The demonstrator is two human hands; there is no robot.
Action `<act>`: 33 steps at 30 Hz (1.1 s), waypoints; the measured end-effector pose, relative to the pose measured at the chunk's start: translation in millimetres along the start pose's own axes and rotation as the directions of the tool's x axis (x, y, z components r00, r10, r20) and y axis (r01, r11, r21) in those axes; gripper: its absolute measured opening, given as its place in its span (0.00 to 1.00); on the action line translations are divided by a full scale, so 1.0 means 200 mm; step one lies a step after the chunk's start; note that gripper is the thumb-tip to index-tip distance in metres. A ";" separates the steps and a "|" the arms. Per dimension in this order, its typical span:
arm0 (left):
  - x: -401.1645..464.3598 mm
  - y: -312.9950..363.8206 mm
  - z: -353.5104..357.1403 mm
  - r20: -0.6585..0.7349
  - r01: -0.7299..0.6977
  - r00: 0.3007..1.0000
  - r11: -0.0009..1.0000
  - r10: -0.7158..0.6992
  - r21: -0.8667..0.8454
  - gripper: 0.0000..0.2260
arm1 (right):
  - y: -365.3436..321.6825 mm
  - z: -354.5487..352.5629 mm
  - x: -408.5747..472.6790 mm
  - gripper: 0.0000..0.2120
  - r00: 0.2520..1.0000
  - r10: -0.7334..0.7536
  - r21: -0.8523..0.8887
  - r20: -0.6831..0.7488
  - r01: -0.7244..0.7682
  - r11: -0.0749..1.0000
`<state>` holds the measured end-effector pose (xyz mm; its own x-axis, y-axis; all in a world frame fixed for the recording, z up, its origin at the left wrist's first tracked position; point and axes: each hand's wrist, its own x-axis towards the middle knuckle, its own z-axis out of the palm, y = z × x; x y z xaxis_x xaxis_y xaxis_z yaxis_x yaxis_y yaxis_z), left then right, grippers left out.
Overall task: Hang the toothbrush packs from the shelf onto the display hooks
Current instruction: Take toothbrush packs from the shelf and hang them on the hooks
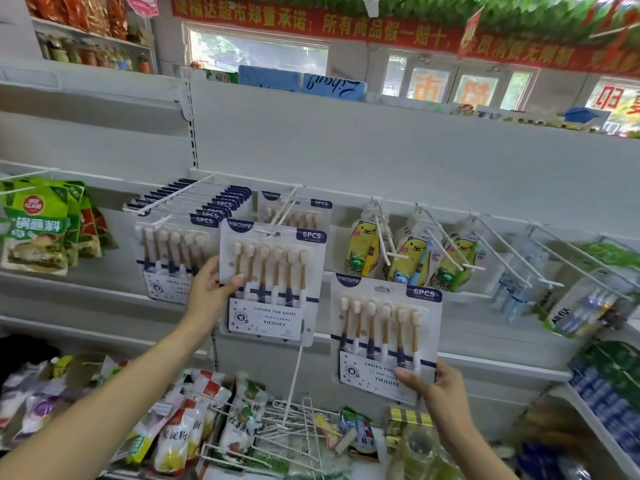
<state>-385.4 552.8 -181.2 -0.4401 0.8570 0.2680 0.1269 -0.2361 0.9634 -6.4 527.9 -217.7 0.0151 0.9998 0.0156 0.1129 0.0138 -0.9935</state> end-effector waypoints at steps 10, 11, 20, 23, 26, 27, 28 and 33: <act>0.37 -0.07 0.25 0.032 0.025 0.999 0.995 -0.029 0.098 0.18 | -0.04 -0.01 0.03 0.09 0.994 0.060 0.032 0.092 -0.063 0.997; 0.42 -0.10 0.27 0.032 0.026 0.999 0.994 -0.029 0.108 0.17 | -0.04 -0.01 0.04 0.10 0.992 0.066 0.033 0.107 -0.069 0.997; 0.71 -0.21 0.40 -0.028 0.093 0.996 0.984 -0.089 0.153 0.08 | -0.06 0.01 0.13 0.10 0.962 0.151 0.036 0.227 -0.163 0.986; 0.88 -0.41 0.37 -0.025 0.085 0.996 0.984 -0.082 0.156 0.17 | -0.06 0.04 0.16 0.10 0.952 0.178 0.008 0.250 -0.186 0.982; 0.80 -0.30 0.42 -0.051 0.138 0.990 0.987 -0.134 0.083 0.18 | -0.06 0.06 0.17 0.09 0.949 0.186 -0.006 0.255 -0.191 0.982; 0.77 -0.26 0.44 -0.066 0.153 0.987 0.987 -0.149 0.058 0.18 | -0.06 0.07 0.17 0.09 0.950 0.177 -0.012 0.259 -0.180 0.984; 0.76 -0.25 0.46 -0.097 0.157 0.984 0.987 -0.152 0.041 0.19 | -0.07 0.08 0.17 0.09 0.953 0.164 -0.015 0.256 -0.165 0.986; 0.55 -0.18 0.51 -0.162 0.088 0.984 0.993 -0.075 0.076 0.25 | -0.09 0.13 0.17 0.08 0.965 0.106 0.012 0.239 -0.112 0.994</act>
<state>-347.9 703.1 -186.6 -0.5868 0.7866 0.1923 0.1550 -0.1240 0.9801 -34.0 561.5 -202.7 -0.2114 0.9704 -0.1170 0.0985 -0.0980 -0.9903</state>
